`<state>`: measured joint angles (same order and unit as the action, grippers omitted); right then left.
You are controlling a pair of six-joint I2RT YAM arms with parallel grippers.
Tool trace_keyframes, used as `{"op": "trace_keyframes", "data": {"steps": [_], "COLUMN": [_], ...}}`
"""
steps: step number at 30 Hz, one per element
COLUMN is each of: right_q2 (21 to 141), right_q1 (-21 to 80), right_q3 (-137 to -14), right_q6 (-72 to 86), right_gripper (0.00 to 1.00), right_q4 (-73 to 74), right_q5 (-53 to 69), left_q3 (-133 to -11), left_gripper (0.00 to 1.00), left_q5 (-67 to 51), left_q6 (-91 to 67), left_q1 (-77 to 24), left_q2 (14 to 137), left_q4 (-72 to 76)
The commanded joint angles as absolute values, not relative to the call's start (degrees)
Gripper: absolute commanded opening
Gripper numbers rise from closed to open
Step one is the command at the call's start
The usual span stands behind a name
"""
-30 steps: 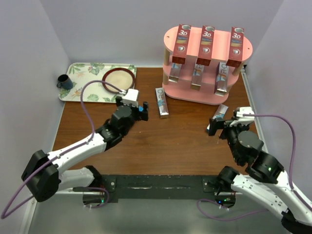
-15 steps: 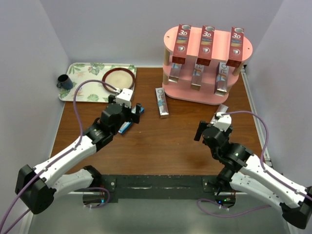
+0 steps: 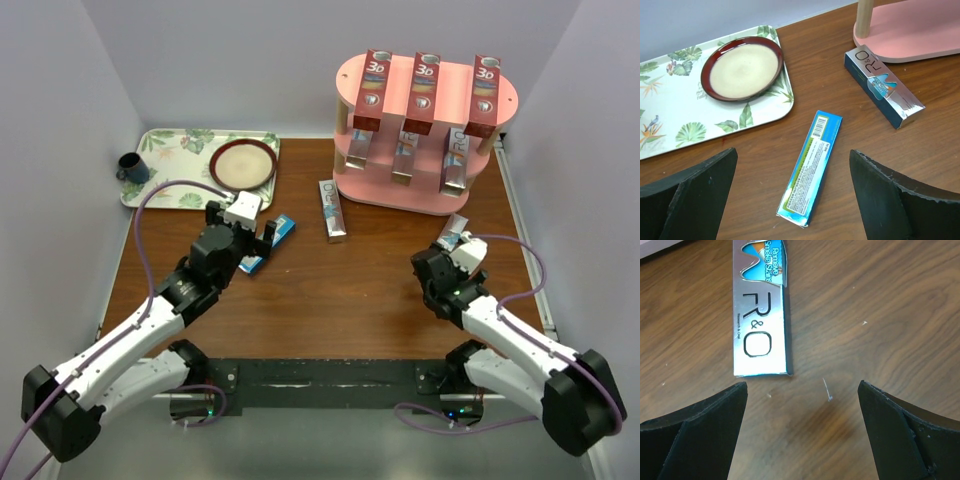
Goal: Place and organize the toothpastes onto the shelf
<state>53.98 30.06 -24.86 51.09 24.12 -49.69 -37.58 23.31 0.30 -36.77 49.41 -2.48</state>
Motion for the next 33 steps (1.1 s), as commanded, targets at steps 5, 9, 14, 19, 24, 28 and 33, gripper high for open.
{"op": "trace_keyframes", "data": {"steps": [5, 9, 14, 19, 24, 28, 33], "right_q2": [65.82, 68.37, 71.1, 73.21, 76.63, 78.39, 78.75], "right_q1": [27.34, 26.81, 26.63, 26.19, 25.75, 25.49, 25.4], "right_q3": [-27.68, -27.51, -28.04, -28.12, -29.0, -29.35, -29.36], "right_q6": [46.06, 45.62, 45.35, 45.44, 46.84, 48.78, 50.27], "right_gripper": [0.98, 0.98, 0.98, 0.95, 0.88, 0.81, 0.73], "right_q4": [9.24, 6.16, 4.31, 2.2, 1.85, 2.37, 2.46], "right_q5": [-46.41, -45.88, -45.09, -44.91, -44.56, -45.0, -45.79], "left_q3": [-37.09, -37.09, -37.0, -37.09, -37.0, -36.91, -36.91], "left_gripper": [1.0, 1.0, 1.0, 1.0, 1.0, 0.99, 1.0], "left_q5": [24.43, 24.26, 23.56, 23.2, 23.2, 23.03, 22.68], "left_q6": [2.55, 2.64, 2.64, 2.55, 2.72, 2.64, 2.64], "left_q1": [-36.48, -36.47, -36.47, -36.56, -36.56, -36.47, -36.47], "left_q2": [47.81, 47.81, 48.07, 48.34, 48.34, 48.34, 48.43], "left_q4": [-0.88, -0.88, -0.88, -0.88, -0.88, -0.88, -0.88]}}
